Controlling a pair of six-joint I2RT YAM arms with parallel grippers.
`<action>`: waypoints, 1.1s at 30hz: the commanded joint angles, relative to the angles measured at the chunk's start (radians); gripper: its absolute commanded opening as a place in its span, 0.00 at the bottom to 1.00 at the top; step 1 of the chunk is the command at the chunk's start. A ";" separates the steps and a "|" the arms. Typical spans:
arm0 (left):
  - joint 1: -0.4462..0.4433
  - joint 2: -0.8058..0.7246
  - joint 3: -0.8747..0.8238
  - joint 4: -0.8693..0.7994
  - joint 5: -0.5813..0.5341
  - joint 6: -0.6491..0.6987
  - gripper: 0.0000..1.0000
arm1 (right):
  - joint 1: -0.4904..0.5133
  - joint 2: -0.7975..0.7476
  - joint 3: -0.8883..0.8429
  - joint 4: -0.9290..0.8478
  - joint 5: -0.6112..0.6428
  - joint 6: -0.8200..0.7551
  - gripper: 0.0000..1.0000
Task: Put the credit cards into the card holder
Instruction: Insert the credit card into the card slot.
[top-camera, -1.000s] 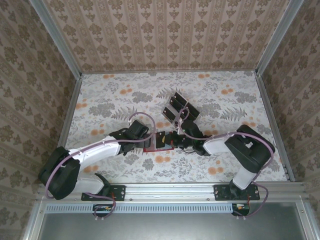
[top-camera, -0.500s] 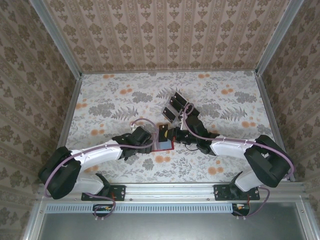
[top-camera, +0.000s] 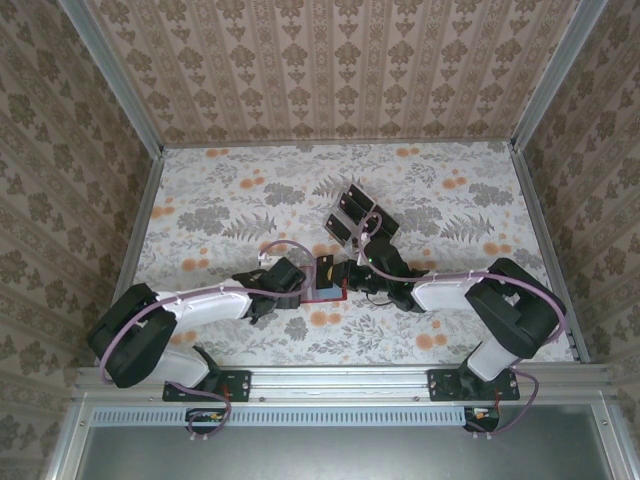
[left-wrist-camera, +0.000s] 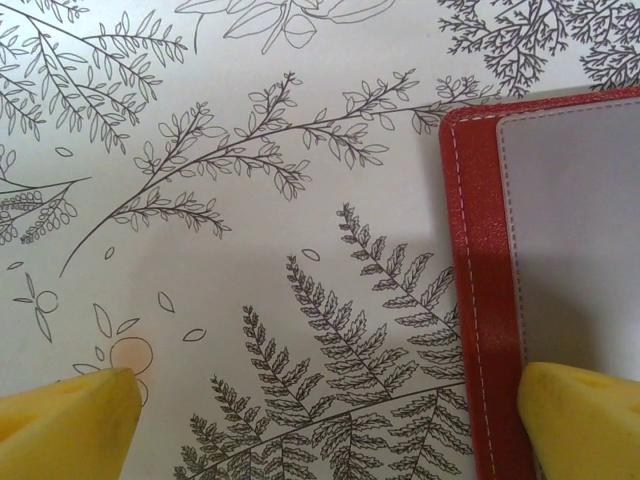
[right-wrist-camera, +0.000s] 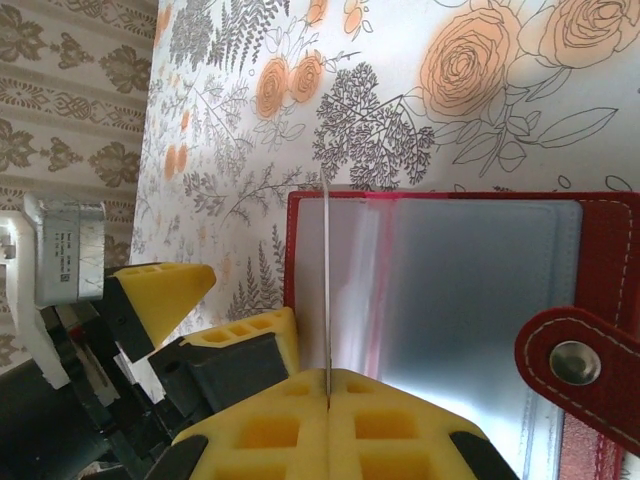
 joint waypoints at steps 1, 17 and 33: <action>-0.001 0.035 -0.009 -0.069 -0.039 -0.030 1.00 | 0.007 0.028 -0.016 0.076 0.027 0.001 0.00; -0.001 0.033 -0.034 -0.049 -0.026 -0.040 1.00 | 0.023 0.126 -0.014 0.182 0.035 0.025 0.00; -0.001 0.032 -0.040 -0.043 -0.025 -0.038 1.00 | 0.034 0.171 -0.026 0.224 0.030 0.053 0.00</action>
